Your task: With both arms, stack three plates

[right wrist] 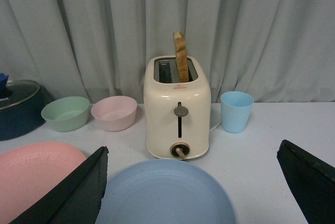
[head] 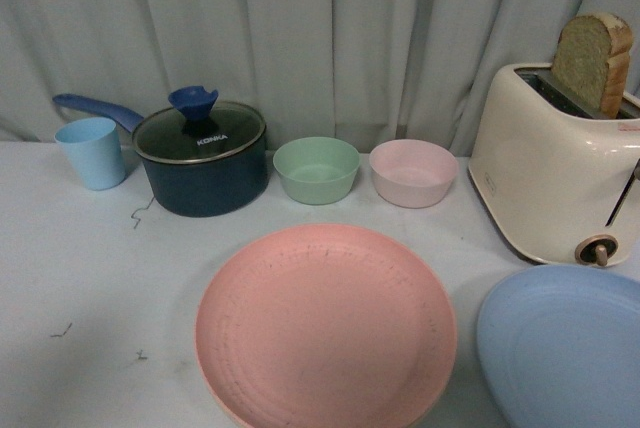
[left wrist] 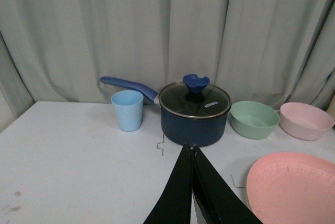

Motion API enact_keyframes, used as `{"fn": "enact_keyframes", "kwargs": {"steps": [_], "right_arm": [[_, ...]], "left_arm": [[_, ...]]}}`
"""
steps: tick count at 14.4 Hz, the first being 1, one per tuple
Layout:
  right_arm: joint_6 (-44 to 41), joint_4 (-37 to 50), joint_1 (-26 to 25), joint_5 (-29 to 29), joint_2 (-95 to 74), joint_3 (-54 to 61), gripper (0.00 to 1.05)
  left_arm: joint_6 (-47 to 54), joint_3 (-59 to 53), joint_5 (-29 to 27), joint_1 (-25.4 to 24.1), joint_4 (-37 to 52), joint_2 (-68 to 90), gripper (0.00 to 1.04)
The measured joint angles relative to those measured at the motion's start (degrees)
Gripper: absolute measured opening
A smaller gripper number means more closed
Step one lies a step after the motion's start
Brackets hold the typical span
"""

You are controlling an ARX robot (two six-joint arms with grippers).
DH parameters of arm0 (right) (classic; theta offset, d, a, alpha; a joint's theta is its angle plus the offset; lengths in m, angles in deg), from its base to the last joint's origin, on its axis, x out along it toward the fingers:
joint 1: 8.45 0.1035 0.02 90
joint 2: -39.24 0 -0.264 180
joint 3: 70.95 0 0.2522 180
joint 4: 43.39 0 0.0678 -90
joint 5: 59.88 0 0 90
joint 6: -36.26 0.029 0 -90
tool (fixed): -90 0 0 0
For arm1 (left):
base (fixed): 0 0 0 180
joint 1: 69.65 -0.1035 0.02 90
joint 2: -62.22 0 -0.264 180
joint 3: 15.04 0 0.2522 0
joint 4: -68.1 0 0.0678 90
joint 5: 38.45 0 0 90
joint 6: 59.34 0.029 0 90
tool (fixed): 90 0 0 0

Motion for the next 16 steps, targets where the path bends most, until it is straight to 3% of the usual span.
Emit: {"fn": "enact_keyframes", "kwargs": {"steps": [11, 13, 16], "right_arm": [[0.0, 0.0, 0.0, 0.0, 0.0, 0.0, 0.98], [0.0, 0.0, 0.0, 0.0, 0.0, 0.0, 0.98], [0.0, 0.0, 0.0, 0.0, 0.0, 0.0, 0.98]], "left_arm": [[0.0, 0.0, 0.0, 0.0, -14.5, -14.5, 0.02], [0.0, 0.0, 0.0, 0.0, -25.3, -23.2, 0.02], [0.0, 0.0, 0.0, 0.0, -25.0, -24.0, 0.02]]}}
